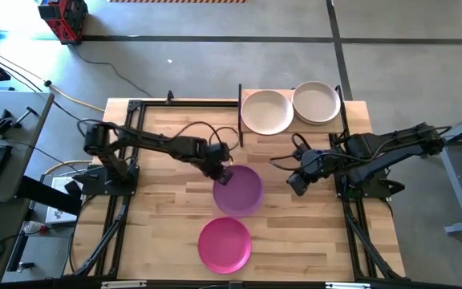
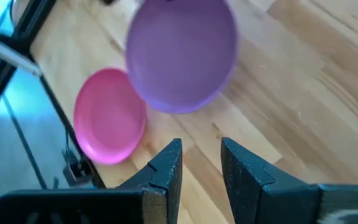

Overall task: Place and stack plates onto a shelf
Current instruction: Stack the violet plate on top of the white plate on the shelf

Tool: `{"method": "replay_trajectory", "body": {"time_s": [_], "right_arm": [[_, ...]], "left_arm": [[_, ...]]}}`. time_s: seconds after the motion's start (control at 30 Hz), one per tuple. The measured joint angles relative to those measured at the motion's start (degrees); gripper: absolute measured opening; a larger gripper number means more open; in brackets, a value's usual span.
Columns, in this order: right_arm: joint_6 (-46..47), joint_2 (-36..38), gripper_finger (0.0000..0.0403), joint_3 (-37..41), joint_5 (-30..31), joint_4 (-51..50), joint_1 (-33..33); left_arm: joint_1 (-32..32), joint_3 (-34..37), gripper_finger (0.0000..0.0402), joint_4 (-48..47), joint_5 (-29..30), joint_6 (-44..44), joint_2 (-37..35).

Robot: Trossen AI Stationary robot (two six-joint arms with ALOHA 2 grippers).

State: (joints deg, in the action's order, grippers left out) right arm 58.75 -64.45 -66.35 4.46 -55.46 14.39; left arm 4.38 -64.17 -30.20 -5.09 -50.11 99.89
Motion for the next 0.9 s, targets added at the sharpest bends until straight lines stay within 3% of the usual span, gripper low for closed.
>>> {"method": "replay_trajectory", "body": {"time_s": [0.17, 0.5, 0.63, 0.9], "right_arm": [[5.6, 0.0, 0.0089, 0.0, 3.5, 0.0, 0.0], [14.5, 0.0, 0.0089, 0.0, 11.7, 0.4, 0.0], [14.1, 0.0, 0.0089, 0.0, 18.3, 4.6, 0.0], [4.7, 0.0, 0.0089, 0.0, 34.4, 17.3, -3.4]], "left_arm": [[1.4, -1.1, 0.0002, -5.4, 1.7, 5.6, -6.8], [9.7, -2.1, 0.0002, -5.7, 3.1, 13.5, -21.6], [14.7, -5.6, 0.0001, -5.8, 4.4, 18.6, -23.6], [23.2, -16.3, 0.0004, -5.8, 4.3, 28.9, -21.5]]}}
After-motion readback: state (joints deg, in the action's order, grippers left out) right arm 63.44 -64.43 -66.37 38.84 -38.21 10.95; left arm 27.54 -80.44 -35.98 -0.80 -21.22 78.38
